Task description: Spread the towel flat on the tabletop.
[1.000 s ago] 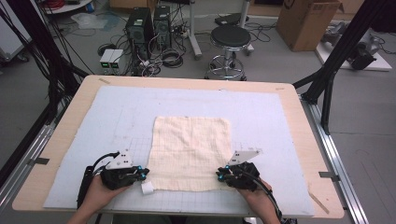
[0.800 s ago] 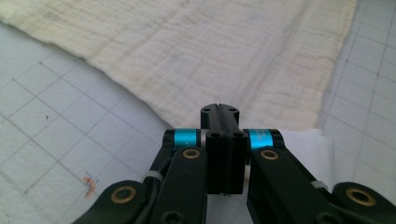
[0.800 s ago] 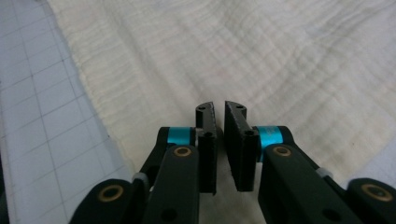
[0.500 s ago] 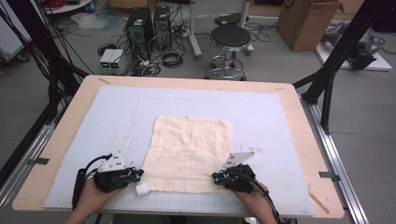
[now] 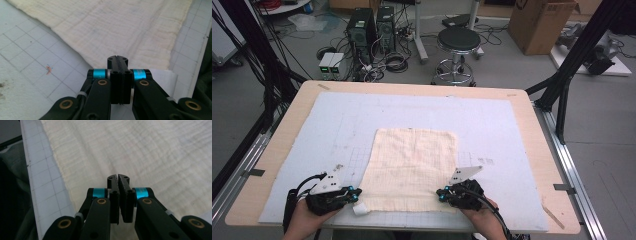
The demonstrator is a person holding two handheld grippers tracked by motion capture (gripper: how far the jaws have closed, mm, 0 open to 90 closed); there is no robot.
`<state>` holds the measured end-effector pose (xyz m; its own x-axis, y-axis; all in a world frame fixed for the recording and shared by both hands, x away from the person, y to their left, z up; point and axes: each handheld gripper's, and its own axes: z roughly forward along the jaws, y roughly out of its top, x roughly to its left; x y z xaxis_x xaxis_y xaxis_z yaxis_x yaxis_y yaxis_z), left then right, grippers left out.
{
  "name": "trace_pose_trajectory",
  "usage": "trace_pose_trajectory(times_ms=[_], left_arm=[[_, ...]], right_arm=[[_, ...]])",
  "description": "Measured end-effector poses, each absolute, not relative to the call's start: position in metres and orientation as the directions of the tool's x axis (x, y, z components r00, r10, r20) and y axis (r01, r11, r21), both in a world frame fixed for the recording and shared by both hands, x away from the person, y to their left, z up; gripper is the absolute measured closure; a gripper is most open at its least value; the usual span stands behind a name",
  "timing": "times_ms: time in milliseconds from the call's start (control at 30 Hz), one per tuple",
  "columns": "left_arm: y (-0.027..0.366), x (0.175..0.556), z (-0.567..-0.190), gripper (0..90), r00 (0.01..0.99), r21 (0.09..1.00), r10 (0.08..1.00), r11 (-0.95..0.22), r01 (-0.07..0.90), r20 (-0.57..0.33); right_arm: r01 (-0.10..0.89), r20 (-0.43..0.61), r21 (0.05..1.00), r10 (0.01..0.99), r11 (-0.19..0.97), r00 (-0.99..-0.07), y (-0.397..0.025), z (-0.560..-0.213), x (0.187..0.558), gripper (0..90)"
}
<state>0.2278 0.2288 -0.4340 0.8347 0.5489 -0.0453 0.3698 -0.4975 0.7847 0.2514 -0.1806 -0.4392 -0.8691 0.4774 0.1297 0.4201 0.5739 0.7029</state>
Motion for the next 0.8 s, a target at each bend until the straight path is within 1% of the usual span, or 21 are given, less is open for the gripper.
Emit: trace_pose_trajectory(times_ms=[67,133,167,300,367,467,600,800], left_arm=[[0.229,0.230,-0.434,87.7,0.825,0.793,0.561,-0.471,0.386,-0.069],[0.230,0.232,-0.433,82.1,0.814,0.801,0.571,-0.439,0.407,-0.101],[0.231,0.233,-0.433,80.6,0.816,0.804,0.570,-0.437,0.405,-0.101],[0.231,0.236,-0.432,76.2,0.806,0.821,0.579,-0.397,0.410,-0.123],[0.230,0.238,-0.430,75.3,0.806,0.830,0.581,-0.391,0.399,-0.114],[0.228,0.243,-0.428,75.1,0.802,0.845,0.584,-0.360,0.395,-0.125],[0.227,0.246,-0.427,75.0,0.801,0.858,0.587,-0.346,0.379,-0.117],[0.227,0.252,-0.427,72.1,0.788,0.869,0.596,-0.298,0.395,-0.154]], right_arm=[[0.419,0.134,0.712,0.477,0.564,-0.869,-0.182,-0.439,0.252,78.7],[0.419,0.138,0.723,0.479,0.550,-0.867,-0.183,-0.438,0.252,75.3],[0.418,0.136,0.728,0.484,0.543,-0.864,-0.184,-0.437,0.252,72.6],[0.408,0.125,0.755,0.497,0.514,-0.859,-0.187,-0.433,0.254,67.3],[0.409,0.121,0.762,0.509,0.502,-0.852,-0.190,-0.431,0.254,63.9],[0.403,0.109,0.776,0.527,0.484,-0.843,-0.194,-0.429,0.255,59.5],[0.401,0.115,0.799,0.541,0.448,-0.833,-0.201,-0.427,0.259,55.6],[0.410,0.125,0.815,0.566,0.410,-0.815,-0.208,-0.425,0.264,46.9]])
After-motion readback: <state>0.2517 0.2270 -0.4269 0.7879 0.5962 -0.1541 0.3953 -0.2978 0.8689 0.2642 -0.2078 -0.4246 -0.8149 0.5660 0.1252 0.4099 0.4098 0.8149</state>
